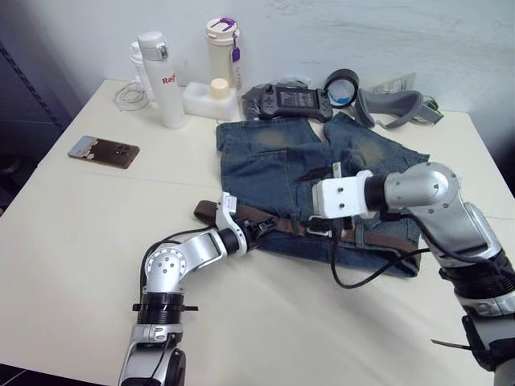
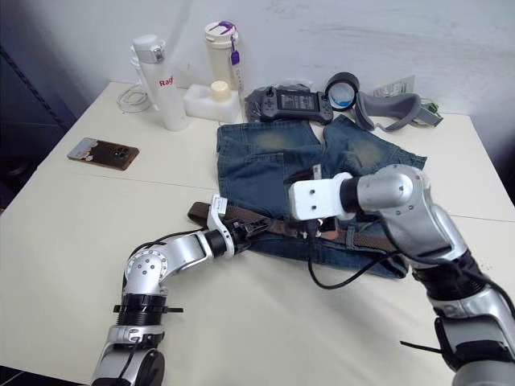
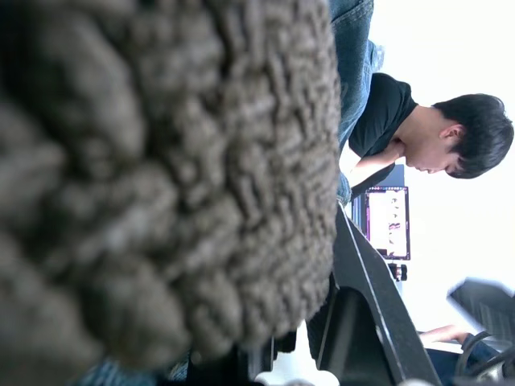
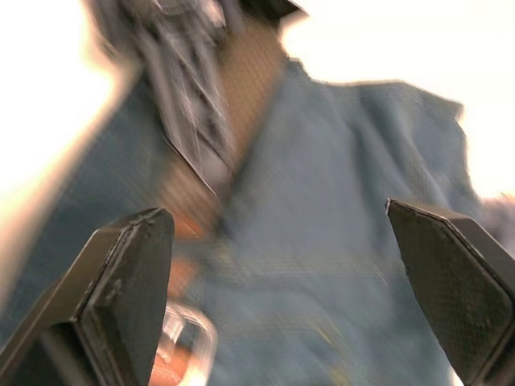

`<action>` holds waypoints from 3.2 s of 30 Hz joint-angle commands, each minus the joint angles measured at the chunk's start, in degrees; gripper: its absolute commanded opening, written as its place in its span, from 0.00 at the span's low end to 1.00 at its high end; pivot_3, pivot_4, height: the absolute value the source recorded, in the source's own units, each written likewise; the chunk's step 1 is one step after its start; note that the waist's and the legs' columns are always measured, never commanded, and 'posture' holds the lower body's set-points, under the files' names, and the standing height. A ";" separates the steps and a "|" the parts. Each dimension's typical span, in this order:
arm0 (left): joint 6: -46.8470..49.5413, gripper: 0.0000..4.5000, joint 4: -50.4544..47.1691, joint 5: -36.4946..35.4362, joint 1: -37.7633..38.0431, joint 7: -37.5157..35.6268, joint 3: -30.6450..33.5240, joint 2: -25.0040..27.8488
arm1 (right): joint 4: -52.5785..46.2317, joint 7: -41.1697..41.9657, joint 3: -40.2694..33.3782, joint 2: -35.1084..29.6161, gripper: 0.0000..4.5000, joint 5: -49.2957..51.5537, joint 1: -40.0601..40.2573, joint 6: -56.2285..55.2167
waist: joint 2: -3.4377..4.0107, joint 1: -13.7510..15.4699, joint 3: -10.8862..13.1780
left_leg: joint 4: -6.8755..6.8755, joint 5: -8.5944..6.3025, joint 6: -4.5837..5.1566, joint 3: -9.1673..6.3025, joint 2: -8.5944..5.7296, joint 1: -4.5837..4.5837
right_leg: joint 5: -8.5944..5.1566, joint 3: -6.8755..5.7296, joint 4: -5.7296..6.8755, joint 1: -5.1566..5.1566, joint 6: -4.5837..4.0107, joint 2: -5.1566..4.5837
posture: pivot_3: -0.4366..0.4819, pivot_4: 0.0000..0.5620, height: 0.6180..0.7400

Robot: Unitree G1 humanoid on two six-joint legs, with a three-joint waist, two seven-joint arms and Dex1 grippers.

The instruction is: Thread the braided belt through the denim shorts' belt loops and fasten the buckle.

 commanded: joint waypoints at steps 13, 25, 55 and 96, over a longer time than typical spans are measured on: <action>4.28 0.00 6.60 2.50 1.74 -0.87 2.94 -5.95 | 5.13 -7.96 3.11 1.70 0.99 -6.47 6.79 -16.70 | 0.24 -0.01 -0.02 | -0.02 0.12 0.20 -0.10 -0.33 -0.12 | 0.24 -0.10 -0.29 0.11 0.44 -0.14 | 0.48 0.27 0.93; 5.87 0.00 6.48 3.72 1.48 -1.52 4.02 -7.00 | 7.35 -8.45 3.65 1.68 0.99 -8.97 8.00 -19.84 | 0.30 0.02 -0.02 | -0.05 0.12 0.20 -0.31 -0.39 -0.12 | 0.26 -0.31 -0.54 0.36 0.48 -0.16 | 0.48 0.27 0.93; 7.60 0.00 9.13 13.59 0.61 -8.40 3.19 -6.33 | 6.28 -9.40 -0.41 0.35 0.99 -7.03 7.54 -17.61 | 0.76 0.15 -0.03 | -0.06 0.17 0.13 -1.04 -0.51 -0.10 | 0.39 -0.97 -1.04 1.00 0.57 -0.20 | 0.48 0.27 0.93; 28.05 0.99 -21.12 5.89 4.25 -21.30 7.39 21.41 | 8.36 -3.00 -9.28 -7.05 0.00 7.20 10.24 -17.91 | 1.13 -3.36 0.62 | -1.11 0.79 0.72 -1.07 -0.17 -0.01 | -0.06 -1.10 -1.11 0.73 -0.01 0.21 | 0.48 0.27 0.93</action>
